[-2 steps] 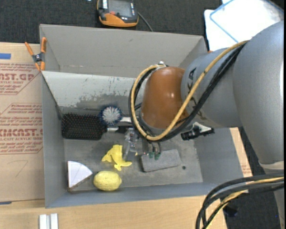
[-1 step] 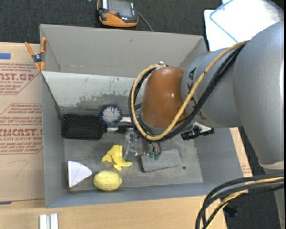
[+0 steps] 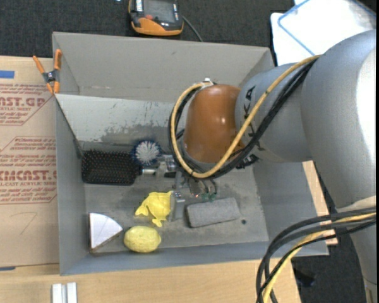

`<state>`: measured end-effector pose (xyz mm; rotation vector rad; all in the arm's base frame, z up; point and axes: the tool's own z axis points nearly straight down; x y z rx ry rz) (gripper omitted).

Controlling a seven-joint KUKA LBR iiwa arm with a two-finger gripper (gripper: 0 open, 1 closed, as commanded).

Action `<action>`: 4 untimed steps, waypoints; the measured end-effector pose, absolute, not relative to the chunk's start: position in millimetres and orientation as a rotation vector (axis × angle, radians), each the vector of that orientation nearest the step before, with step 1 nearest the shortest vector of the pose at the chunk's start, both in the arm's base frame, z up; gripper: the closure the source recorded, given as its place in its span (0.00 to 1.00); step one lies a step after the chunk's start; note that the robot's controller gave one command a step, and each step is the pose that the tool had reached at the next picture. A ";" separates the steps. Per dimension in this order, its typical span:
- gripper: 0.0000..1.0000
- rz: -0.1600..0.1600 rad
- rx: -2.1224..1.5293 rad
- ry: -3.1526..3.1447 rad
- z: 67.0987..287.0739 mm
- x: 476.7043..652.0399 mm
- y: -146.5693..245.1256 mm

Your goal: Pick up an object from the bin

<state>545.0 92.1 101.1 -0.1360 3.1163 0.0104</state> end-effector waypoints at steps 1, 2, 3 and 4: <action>0.00 0.011 -0.136 3.116 101.1 545.0 92.1; 0.00 0.009 -0.266 3.106 70.9 544.9 98.6; 0.00 0.010 -0.270 3.105 70.1 545.1 99.0; 0.00 0.012 -0.263 3.104 70.1 546.3 100.2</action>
Offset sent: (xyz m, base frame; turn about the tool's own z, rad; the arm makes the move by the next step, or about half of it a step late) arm -0.0005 0.0067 -0.0311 -0.0878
